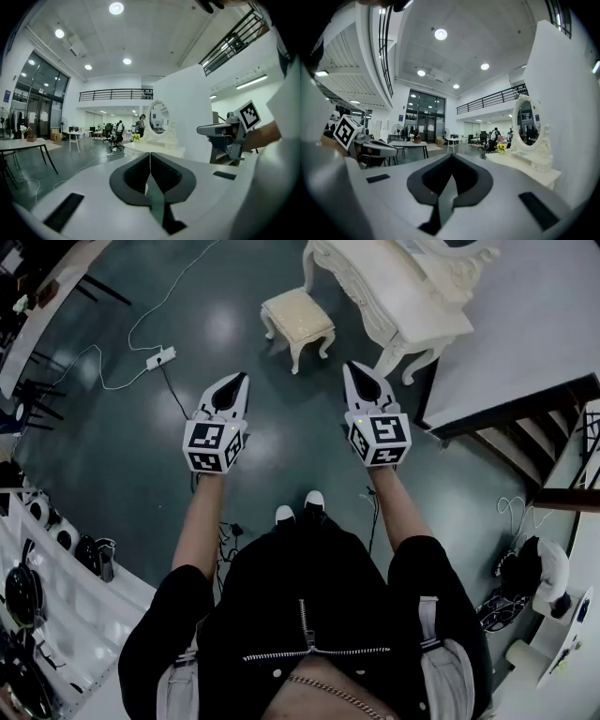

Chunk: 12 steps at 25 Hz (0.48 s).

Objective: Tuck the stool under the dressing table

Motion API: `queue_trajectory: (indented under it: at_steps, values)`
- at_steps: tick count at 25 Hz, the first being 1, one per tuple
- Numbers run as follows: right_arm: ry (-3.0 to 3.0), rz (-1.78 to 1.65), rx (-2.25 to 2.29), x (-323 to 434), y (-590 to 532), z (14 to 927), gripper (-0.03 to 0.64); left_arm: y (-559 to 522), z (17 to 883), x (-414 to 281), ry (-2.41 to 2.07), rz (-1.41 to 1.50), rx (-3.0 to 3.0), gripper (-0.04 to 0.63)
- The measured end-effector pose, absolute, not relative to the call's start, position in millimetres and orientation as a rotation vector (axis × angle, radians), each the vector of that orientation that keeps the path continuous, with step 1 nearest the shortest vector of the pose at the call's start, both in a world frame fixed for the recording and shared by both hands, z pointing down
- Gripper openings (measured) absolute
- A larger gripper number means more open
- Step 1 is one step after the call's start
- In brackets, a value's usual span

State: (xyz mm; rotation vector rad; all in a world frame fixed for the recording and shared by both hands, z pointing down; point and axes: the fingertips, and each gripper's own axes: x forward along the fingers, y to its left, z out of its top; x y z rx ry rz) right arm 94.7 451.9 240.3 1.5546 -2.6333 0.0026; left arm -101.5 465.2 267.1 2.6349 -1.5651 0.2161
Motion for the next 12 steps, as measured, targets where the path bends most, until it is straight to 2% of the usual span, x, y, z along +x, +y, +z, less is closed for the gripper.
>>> queue_trajectory:
  at_steps: [12]
  values:
    - [-2.663,-0.038,1.537,121.5,467.9,240.0,0.005,473.4,264.2,-68.3,-1.562,0.213,2.64,0.021]
